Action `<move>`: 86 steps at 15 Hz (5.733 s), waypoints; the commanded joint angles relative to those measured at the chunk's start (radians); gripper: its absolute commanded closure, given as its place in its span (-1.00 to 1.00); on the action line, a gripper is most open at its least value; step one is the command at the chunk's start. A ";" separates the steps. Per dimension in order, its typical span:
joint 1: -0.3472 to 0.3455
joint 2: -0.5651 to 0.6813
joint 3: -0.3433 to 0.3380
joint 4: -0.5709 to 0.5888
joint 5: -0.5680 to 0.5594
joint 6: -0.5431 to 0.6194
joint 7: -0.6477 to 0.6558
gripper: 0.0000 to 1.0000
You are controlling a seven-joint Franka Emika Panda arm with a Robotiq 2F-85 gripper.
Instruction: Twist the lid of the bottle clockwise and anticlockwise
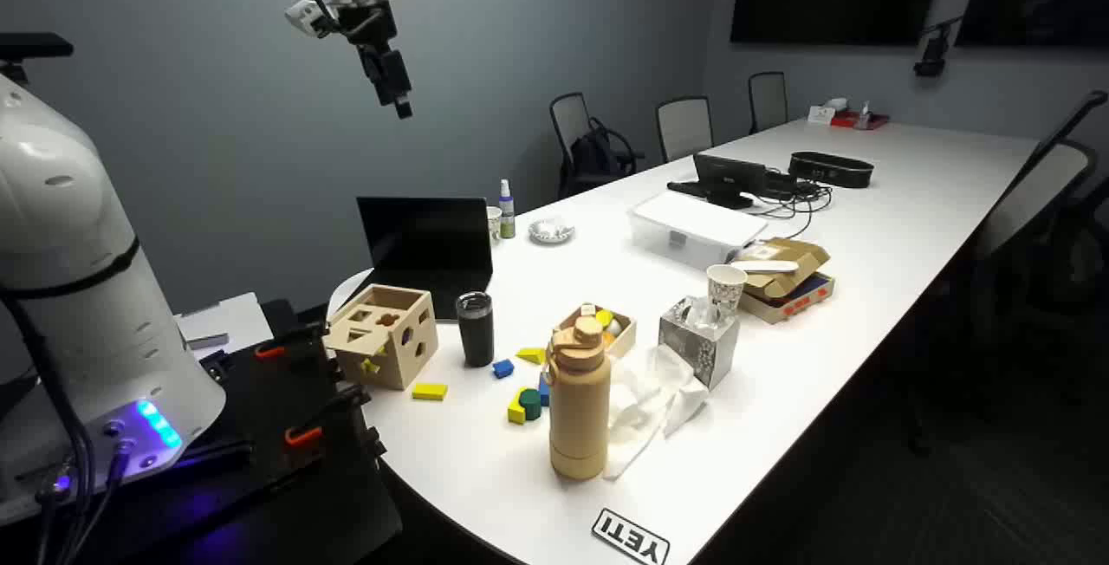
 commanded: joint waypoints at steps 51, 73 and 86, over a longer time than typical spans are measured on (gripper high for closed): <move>-0.386 0.852 -0.426 0.376 -0.031 0.189 -0.189 -1.00; -0.339 0.855 -0.471 0.385 -0.105 0.173 0.008 0.58; -0.271 0.866 -0.523 0.368 -0.154 0.159 0.360 0.58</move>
